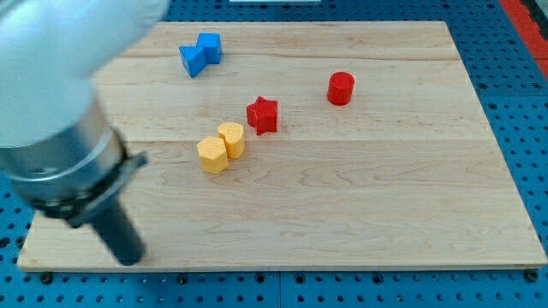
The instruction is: Move the green circle diagonally top left to the yellow hexagon
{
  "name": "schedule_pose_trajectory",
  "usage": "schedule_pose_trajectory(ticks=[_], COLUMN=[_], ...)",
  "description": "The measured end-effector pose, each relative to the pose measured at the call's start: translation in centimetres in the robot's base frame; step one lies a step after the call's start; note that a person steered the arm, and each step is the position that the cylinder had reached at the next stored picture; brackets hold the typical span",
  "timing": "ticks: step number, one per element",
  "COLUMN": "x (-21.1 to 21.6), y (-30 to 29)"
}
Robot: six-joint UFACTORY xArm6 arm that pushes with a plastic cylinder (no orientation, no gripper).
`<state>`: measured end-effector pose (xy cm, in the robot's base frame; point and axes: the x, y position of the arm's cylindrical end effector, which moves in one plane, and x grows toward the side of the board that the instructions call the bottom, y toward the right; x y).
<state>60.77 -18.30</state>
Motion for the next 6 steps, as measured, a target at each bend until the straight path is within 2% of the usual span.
schedule_pose_trajectory(ticks=[1, 2, 3, 4, 6], x=[-3.1, -6.1, -9.0, -9.9, -15.9], y=[-5.5, -8.1, -8.0, -6.9, -3.3])
